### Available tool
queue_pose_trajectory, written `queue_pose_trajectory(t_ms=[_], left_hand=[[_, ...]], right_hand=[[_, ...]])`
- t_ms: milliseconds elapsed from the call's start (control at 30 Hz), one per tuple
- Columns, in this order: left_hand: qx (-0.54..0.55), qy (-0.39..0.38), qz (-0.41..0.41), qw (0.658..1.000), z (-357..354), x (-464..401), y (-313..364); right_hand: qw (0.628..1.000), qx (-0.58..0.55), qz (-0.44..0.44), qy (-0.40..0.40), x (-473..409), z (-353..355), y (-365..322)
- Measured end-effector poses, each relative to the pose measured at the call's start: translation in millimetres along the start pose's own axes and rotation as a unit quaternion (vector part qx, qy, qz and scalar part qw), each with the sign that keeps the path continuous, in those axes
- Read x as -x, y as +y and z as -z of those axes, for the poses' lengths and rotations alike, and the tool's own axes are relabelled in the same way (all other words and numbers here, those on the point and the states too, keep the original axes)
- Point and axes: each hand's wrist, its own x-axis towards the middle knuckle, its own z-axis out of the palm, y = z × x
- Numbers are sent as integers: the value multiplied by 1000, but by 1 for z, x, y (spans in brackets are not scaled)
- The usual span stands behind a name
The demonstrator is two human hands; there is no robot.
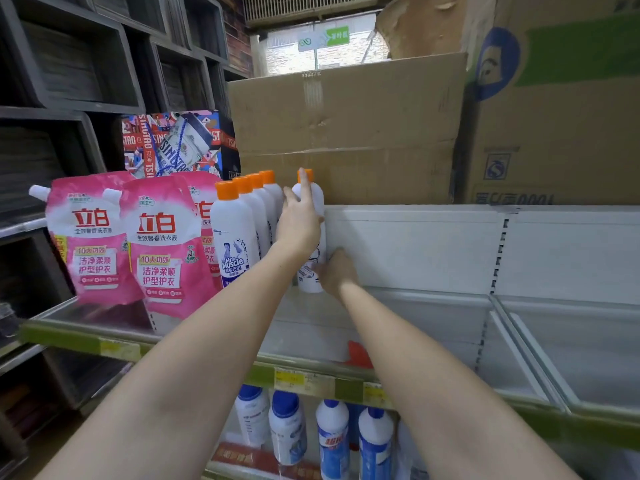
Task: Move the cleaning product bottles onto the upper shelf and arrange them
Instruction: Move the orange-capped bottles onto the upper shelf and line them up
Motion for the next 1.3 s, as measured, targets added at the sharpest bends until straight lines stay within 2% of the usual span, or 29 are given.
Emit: queue_pose_trajectory(t_ms=[200,300,433,567,767,867,967,1100,1233,1300], left_hand=[[12,-31,10,999,-3,52,9],[35,-84,9,996,-15,72,29],[109,-142,-11,984,-43,92,76],[183,-208,-67,958,-69,111,144],[269,-270,-172,909,-90,156,270],[316,-296,-210,877,-94,184,337],[359,-335,-230,840,-96,220,392],[337,-376,-277,817,-113,268,438],[220,-380,-350,827,-154,311,458],[168,-405,-359,824,-183,340,460]], right_hand=[[997,80,-6,1,26,29,19],[992,122,-17,34,46,62,29],[988,113,-27,97,78,129,57],[974,113,-68,182,118,215,96],[932,118,-145,309,194,341,162],[907,134,-182,355,247,387,179],[892,157,-220,364,293,416,203],[889,153,-258,347,339,432,250],[886,130,-302,327,357,441,319],[892,113,-314,306,358,442,351]])
